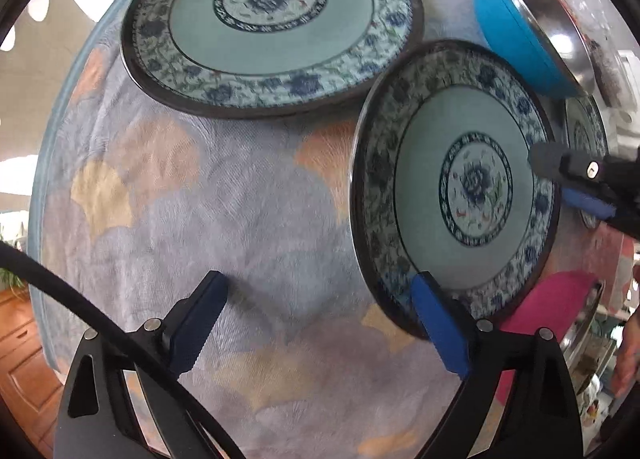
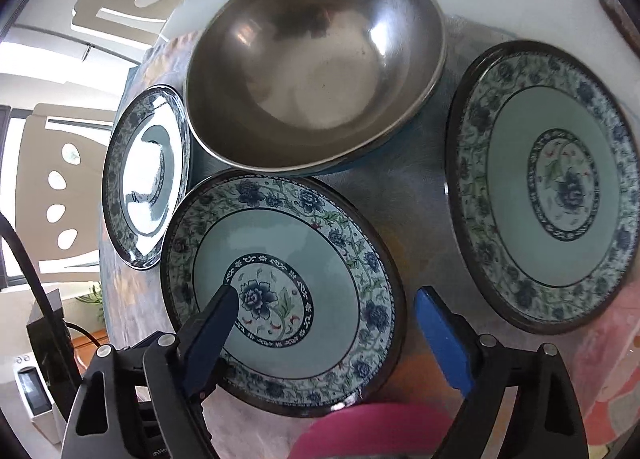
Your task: Organize plates and bowls
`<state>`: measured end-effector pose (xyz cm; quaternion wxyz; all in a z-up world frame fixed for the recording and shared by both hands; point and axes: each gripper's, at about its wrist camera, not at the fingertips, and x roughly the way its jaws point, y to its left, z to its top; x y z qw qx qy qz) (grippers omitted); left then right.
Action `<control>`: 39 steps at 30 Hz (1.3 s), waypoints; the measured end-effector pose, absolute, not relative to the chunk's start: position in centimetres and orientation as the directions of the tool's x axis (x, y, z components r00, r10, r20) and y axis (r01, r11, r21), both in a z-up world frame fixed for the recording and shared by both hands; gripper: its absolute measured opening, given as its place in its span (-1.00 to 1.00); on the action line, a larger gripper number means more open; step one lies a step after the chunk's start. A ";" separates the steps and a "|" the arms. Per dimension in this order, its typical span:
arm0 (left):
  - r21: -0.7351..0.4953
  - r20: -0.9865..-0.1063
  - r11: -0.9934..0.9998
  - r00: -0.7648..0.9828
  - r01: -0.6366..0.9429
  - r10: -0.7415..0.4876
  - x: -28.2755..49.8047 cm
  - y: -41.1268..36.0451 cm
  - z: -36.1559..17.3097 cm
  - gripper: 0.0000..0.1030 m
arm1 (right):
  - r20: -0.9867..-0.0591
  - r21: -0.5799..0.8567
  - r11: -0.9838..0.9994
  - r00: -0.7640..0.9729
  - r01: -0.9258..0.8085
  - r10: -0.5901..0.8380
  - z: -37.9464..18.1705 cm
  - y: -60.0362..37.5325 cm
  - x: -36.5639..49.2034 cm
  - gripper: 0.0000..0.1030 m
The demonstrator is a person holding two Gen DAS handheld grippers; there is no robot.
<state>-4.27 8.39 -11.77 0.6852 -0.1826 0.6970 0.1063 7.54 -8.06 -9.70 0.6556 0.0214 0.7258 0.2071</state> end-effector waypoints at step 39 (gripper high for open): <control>-0.151 -0.987 0.948 0.095 -0.281 -0.129 1.4 1.3 -7.5 0.26 | -0.956 0.294 0.908 -0.108 -0.299 0.274 -9.8 -7.1 6.5 -0.23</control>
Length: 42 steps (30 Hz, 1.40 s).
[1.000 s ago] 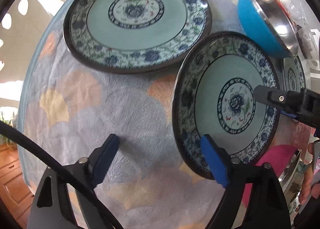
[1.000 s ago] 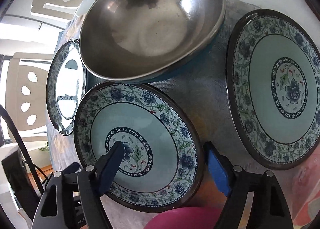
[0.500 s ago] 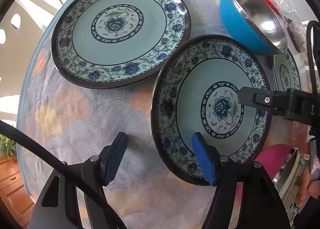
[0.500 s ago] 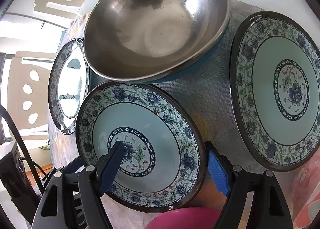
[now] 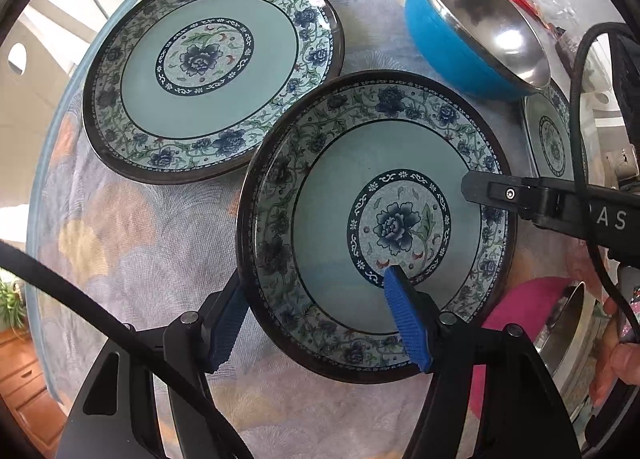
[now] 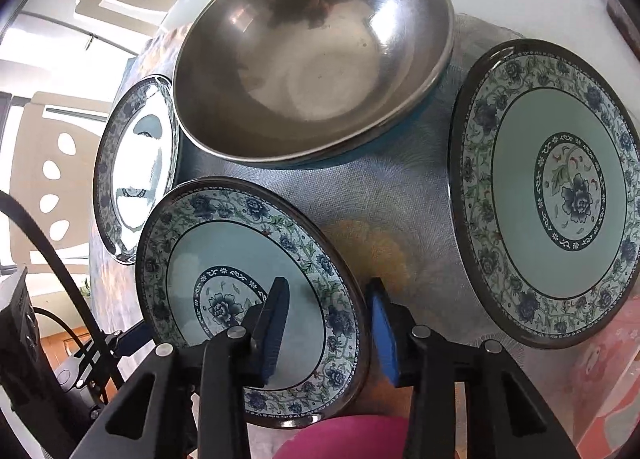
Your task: Organize plates and bowls
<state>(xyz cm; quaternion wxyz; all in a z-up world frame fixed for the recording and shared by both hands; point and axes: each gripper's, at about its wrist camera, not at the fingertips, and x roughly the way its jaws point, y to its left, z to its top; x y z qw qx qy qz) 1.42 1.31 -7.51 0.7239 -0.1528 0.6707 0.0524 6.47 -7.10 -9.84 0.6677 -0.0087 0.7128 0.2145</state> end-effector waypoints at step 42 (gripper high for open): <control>-0.178 -0.970 0.926 0.219 -0.332 -0.107 -4.6 11.3 0.4 0.26 | -0.921 0.381 0.835 -0.087 -0.398 0.379 -1.7 0.9 -2.4 -0.21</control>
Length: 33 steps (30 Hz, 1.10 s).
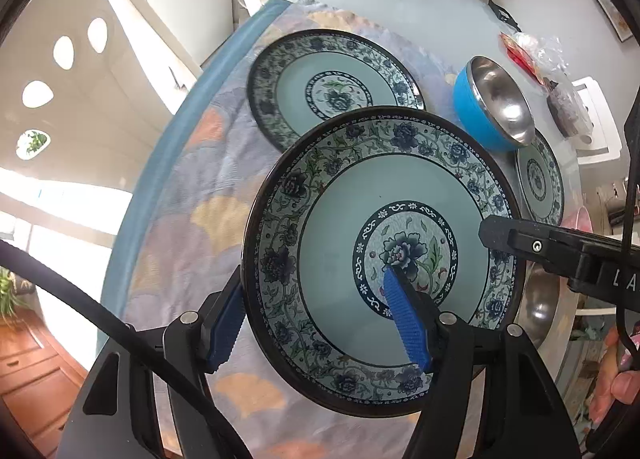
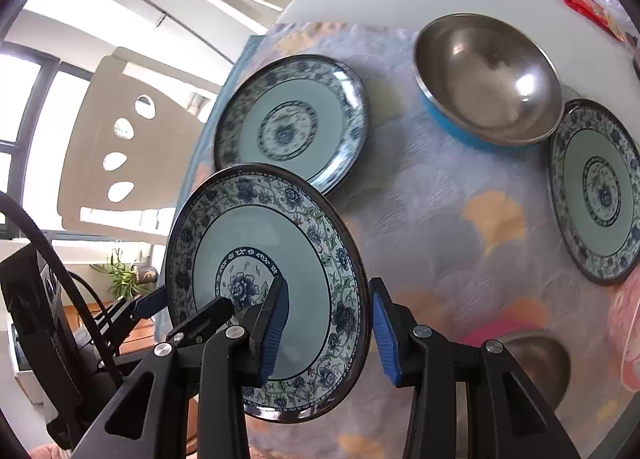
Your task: Organize plates and bowls
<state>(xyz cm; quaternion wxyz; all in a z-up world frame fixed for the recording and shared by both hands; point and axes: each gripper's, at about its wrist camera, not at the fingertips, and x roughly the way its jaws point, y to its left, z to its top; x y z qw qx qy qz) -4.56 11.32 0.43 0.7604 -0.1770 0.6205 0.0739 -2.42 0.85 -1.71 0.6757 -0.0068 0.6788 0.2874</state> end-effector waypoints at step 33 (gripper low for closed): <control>-0.186 -0.977 0.974 0.133 -0.130 -0.169 -9.4 10.5 -4.8 0.26 | -0.919 0.394 0.847 -0.180 -0.358 0.351 -6.9 -0.3 -10.7 -0.21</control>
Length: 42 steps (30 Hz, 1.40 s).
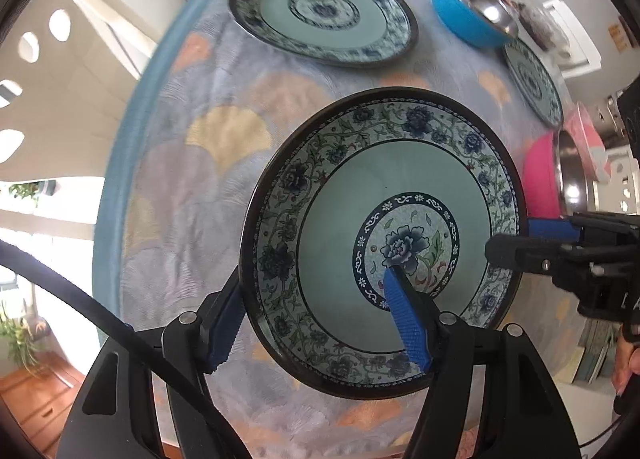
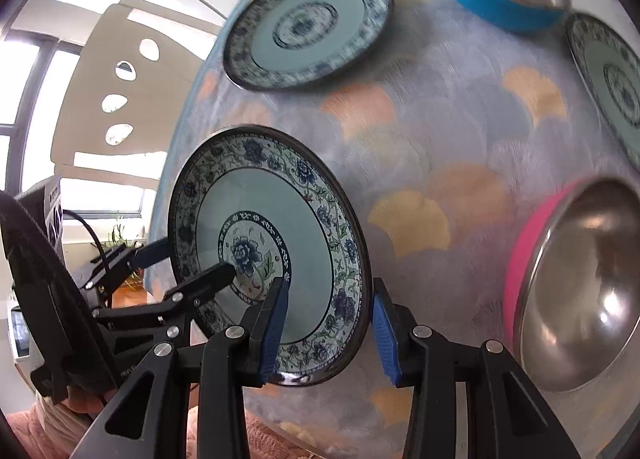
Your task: Organize plates and bowls
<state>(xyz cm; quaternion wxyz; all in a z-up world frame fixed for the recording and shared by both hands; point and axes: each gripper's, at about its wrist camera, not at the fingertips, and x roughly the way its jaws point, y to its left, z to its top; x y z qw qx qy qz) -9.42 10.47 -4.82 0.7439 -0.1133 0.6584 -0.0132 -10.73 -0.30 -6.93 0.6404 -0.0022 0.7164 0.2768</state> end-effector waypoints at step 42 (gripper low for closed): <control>-0.157 -0.987 0.986 0.036 -0.054 -0.156 -8.0 9.0 -3.9 0.26 | -0.917 0.383 0.887 -0.221 -0.259 0.332 -6.8 -3.7 -13.1 -0.19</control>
